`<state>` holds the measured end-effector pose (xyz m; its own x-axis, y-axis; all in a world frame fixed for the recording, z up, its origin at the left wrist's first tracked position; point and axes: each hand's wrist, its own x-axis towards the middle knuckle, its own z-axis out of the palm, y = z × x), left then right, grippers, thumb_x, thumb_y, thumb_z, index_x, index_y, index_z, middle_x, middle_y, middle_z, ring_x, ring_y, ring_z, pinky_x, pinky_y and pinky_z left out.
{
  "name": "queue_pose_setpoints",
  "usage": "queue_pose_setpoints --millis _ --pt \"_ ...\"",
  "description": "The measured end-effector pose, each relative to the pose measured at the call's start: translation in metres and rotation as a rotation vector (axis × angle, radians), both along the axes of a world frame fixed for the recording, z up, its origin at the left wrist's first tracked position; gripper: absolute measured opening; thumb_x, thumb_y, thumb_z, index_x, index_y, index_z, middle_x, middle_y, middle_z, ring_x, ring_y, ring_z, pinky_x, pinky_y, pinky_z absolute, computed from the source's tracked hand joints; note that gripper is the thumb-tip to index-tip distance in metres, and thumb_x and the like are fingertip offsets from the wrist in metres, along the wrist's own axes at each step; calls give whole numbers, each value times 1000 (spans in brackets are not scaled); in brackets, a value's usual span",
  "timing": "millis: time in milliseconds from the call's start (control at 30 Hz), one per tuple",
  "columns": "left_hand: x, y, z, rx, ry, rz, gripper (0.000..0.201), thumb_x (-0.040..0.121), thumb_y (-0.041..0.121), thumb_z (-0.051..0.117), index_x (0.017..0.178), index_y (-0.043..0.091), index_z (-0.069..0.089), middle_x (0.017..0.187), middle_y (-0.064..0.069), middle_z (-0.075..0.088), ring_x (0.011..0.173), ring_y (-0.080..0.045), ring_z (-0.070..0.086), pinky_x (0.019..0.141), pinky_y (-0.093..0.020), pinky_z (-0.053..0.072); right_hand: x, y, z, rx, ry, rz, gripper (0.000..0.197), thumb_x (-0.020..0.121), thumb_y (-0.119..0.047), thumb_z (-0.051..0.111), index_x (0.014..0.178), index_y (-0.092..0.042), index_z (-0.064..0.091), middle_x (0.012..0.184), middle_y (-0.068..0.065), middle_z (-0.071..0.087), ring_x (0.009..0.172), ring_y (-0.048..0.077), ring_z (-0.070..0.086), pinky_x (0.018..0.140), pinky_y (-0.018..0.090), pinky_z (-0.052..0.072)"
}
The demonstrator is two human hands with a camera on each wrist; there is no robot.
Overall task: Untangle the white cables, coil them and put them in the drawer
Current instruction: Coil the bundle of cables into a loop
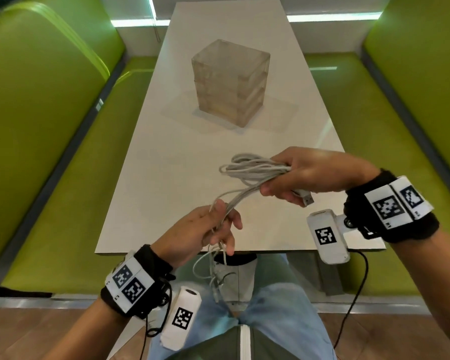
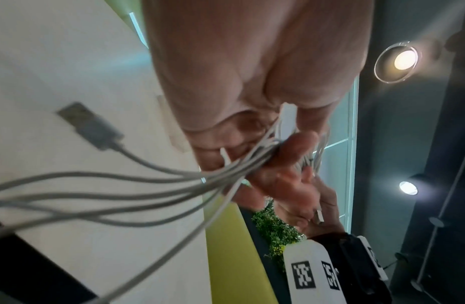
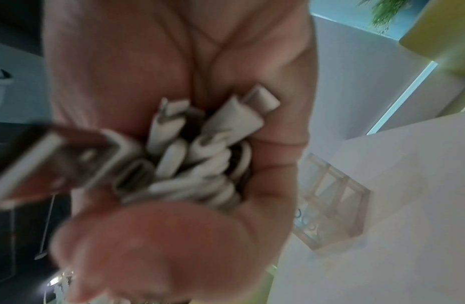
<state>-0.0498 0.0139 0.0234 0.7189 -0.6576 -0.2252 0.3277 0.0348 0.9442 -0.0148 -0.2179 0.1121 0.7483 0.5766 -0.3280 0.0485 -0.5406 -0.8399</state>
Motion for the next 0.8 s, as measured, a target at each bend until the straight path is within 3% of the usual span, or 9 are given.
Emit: queue_pose_setpoints --millis 100,167,300,400,500,567,633,700,800 --pt "2 -3 0 -120 134 67 71 81 73 33 83 10 65 49 7 29 42 -8 26 50 -25 23 1 -1 1 32 -31 -15 25 88 -17 62 72 0 55 54 6 54 46 22 48 47 28 40" --pt "5 -3 1 -165 199 69 70 90 62 24 87 6 67 48 6 30 40 -7 22 49 -26 18 0 -1 -3 43 -31 -32 24 88 -17 63 70 -3 55 53 5 55 46 23 49 47 29 40" --pt "1 1 0 -159 151 68 47 96 38 35 95 7 70 56 0 45 47 -14 43 54 -26 39 -2 -2 -5 86 -38 -63 23 87 -16 63 69 -5 55 52 5 54 47 24 47 47 28 40" --pt "-2 3 -2 -170 58 40 35 95 36 48 101 10 70 63 -2 56 53 -17 55 56 -27 47 -2 -2 -5 108 -39 -81 22 88 -14 62 71 -2 56 50 2 53 48 25 46 48 27 40" --pt "0 5 -3 -230 51 -10 44 92 41 54 118 6 62 73 -3 61 54 -12 52 57 -23 45 -1 -2 -5 123 -46 -87 24 88 -14 62 72 2 55 51 6 53 48 25 46 48 24 41" --pt "0 4 -3 -215 48 -27 51 91 43 54 127 7 56 69 1 52 54 -8 39 56 -20 37 -1 -2 -5 142 -53 -98 23 88 -14 62 72 0 56 54 12 53 47 25 47 48 23 42" --pt "-2 -1 -2 -148 10 51 46 90 44 56 120 10 62 65 5 39 54 -7 29 55 -19 30 0 -1 -8 175 -48 -130 19 88 -14 62 72 -4 57 55 13 54 46 24 47 47 24 42" --pt "-1 -6 1 -86 -56 240 34 92 38 50 104 11 68 62 5 35 54 -9 27 54 -20 27 -1 3 -14 215 -38 -191 17 88 -13 61 72 -8 59 52 7 54 46 21 47 47 28 41" --pt "3 -15 7 -129 -52 489 31 97 30 43 94 9 65 69 2 57 58 -10 44 57 -22 36 -5 18 -28 192 -43 -246 18 89 -17 62 75 -7 59 54 4 56 46 17 49 49 27 41"
